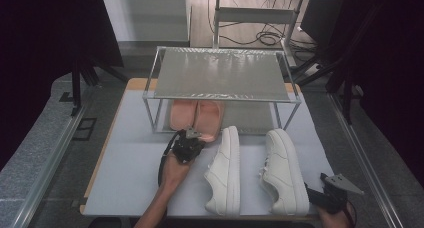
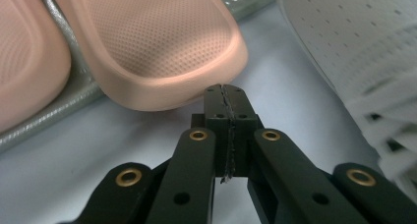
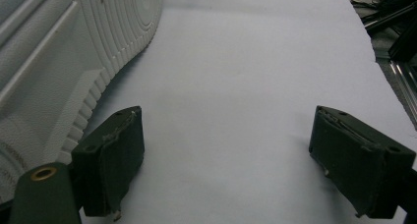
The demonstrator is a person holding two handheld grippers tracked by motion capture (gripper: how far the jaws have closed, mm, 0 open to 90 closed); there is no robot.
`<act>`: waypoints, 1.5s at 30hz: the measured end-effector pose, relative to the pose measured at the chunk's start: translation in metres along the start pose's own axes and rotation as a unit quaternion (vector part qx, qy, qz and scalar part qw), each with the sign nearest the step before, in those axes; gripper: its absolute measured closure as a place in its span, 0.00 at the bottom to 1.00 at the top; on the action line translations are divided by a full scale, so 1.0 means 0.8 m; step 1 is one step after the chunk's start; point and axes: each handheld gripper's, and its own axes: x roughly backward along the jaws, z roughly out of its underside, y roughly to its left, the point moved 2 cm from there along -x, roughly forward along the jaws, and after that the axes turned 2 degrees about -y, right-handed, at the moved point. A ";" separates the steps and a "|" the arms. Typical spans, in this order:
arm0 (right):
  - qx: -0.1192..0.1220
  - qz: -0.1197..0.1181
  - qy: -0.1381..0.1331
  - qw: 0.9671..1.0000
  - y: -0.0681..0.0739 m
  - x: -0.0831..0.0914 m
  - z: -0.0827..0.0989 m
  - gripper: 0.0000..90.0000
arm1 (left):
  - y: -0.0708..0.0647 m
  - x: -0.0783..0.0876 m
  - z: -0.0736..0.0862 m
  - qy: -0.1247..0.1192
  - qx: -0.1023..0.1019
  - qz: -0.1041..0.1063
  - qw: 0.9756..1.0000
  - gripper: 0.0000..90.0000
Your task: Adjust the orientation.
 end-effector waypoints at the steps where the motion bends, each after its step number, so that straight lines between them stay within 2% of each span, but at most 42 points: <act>1: -0.001 0.000 -0.001 1.000 0.000 0.000 0.000 0.15 | 0.001 -0.002 -0.002 0.000 0.001 -0.002 1.000 1.00; 6: 0.000 -0.001 -0.001 1.000 0.000 0.000 0.000 0.15 | 0.009 -0.012 -0.009 -0.001 0.009 -0.004 1.000 1.00; 18: 0.000 -0.001 -0.001 1.000 0.000 0.000 0.000 0.15 | 0.027 -0.034 -0.023 0.002 0.029 -0.025 0.999 1.00; 20: 0.000 -0.001 -0.001 1.000 0.000 0.000 0.000 0.15 | 0.029 -0.035 -0.024 0.000 0.034 -0.020 0.999 1.00; 23: -0.001 -0.001 0.000 1.000 0.000 0.000 0.000 0.15 | 0.027 -0.032 -0.024 0.003 0.029 -0.021 0.999 1.00; 25: 0.000 -0.001 -0.001 1.000 0.000 0.000 0.000 0.15 | 0.026 -0.028 -0.024 -0.001 0.029 -0.018 0.999 1.00; 26: -0.001 -0.001 0.000 1.000 0.000 0.000 0.000 0.15 | 0.025 -0.021 -0.024 -0.003 0.022 -0.014 1.000 1.00; 28: -0.001 -0.001 0.000 1.000 0.000 0.000 0.000 0.15 | 0.022 -0.017 -0.025 -0.007 0.027 -0.016 0.999 1.00; 29: 0.000 -0.001 0.000 1.000 0.000 0.000 0.000 0.15 | 0.021 -0.013 -0.027 -0.010 0.021 -0.015 1.000 0.99; 34: -0.001 -0.001 -0.002 1.000 0.000 0.000 0.000 0.15 | 0.015 0.009 -0.034 -0.016 0.016 -0.005 1.000 0.93; 45: 0.000 0.000 0.000 1.000 0.000 0.000 0.000 0.15 | 0.014 0.062 -0.032 -0.014 0.006 -0.003 1.000 0.59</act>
